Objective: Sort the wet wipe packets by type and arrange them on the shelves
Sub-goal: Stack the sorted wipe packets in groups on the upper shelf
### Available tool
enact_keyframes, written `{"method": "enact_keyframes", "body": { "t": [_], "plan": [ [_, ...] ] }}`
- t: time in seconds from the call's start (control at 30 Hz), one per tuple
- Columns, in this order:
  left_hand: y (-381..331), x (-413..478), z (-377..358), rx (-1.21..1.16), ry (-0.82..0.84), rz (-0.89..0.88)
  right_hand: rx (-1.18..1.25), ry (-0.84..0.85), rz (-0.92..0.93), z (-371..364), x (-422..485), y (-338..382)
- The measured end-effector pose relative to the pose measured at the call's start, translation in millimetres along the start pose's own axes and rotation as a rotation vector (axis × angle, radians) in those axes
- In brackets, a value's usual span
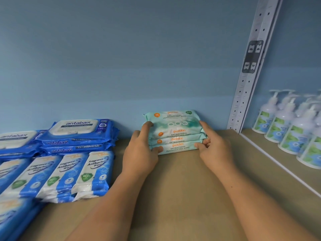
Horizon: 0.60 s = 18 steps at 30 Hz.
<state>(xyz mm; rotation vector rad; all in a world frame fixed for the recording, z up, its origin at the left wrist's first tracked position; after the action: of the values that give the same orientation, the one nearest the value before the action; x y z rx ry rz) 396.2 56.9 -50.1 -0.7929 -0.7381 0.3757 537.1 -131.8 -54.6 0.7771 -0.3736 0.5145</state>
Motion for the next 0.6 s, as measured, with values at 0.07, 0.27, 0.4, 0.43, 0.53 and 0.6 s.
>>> {"method": "enact_keyframes", "body": {
  "t": [0.07,0.27,0.4,0.43,0.53,0.6],
  "plan": [
    [0.4,0.6,-0.8,0.008,0.002,0.000,-0.001,0.008,-0.013,0.0,1.2,-1.0],
    [-0.6,0.4,-1.4,0.032,0.002,-0.012,0.033,-0.022,-0.043,1.2,0.1,0.4],
    [-6.5,-4.1,0.9,0.093,-0.052,-0.015,-0.034,-0.143,-0.090,17.8,-13.4,4.4],
    [-9.3,-7.6,3.5,0.105,-0.080,-0.011,-0.064,-0.187,-0.083,24.9,-19.1,5.6],
    [-24.6,-25.8,14.4,0.139,-0.134,-0.030,-0.129,-0.229,0.067,46.7,-43.8,12.7],
    [-38.9,-42.8,19.0,0.169,-0.090,-0.035,-0.240,-0.122,0.173,63.0,-67.3,15.6]
  ]
}}
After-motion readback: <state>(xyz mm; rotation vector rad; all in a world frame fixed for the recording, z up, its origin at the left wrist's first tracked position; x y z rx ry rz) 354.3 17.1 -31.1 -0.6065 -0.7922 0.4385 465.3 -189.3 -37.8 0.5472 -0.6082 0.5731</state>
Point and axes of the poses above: each hand's wrist, its own x-axis towards the middle knuckle, its own z-axis out of the back of the hand, y = z × x, the point moved 3 cm from there along x, towards the middle knuckle, and after that the axes turned 11 degrees about -x, right-handed, at the moved point
